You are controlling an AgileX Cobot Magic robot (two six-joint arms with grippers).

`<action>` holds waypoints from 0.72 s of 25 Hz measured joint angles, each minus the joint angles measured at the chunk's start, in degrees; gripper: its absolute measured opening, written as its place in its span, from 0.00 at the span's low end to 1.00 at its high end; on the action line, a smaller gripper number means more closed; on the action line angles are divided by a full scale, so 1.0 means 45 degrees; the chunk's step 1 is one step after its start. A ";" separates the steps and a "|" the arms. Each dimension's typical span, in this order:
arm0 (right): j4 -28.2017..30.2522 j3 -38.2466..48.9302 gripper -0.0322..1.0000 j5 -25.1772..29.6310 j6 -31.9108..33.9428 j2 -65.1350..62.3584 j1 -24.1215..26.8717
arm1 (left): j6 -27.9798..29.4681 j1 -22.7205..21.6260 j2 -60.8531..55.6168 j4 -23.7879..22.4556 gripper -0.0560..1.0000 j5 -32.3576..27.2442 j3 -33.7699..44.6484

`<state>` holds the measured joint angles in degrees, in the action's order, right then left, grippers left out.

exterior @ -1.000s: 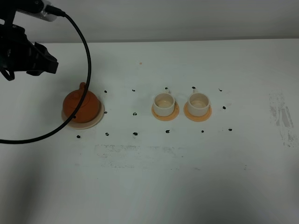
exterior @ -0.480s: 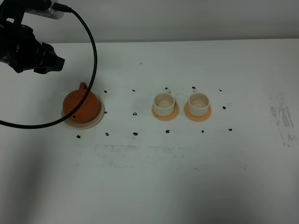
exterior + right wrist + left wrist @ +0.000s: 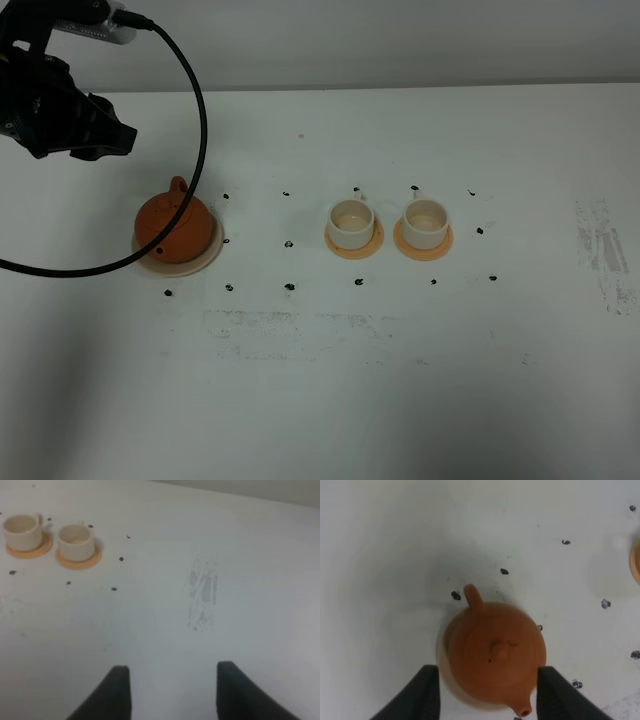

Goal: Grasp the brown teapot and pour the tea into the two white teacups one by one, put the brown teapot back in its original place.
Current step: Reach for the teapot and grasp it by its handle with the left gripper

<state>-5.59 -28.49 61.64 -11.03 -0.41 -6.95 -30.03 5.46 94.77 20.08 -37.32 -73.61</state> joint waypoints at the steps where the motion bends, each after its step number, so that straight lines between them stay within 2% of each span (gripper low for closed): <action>1: 0.0000 0.0000 0.43 0.0000 0.0029 0.0000 0.0000 | 0.0009 0.0000 0.0000 -0.0028 0.50 0.0000 0.0000; 9: 0.0000 0.0004 0.43 0.0000 0.0054 0.0000 0.0748 | 0.0417 0.0000 0.0000 -0.0630 0.50 -0.0106 0.0000; 18: 0.0000 0.0004 0.43 0.0000 0.0069 0.0000 0.0772 | 0.0869 0.0000 0.0000 -0.0687 0.50 -0.0234 -0.0014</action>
<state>-5.59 -28.47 61.64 -10.72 -0.41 -3.48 -26.12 5.46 94.77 16.99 -38.38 -73.67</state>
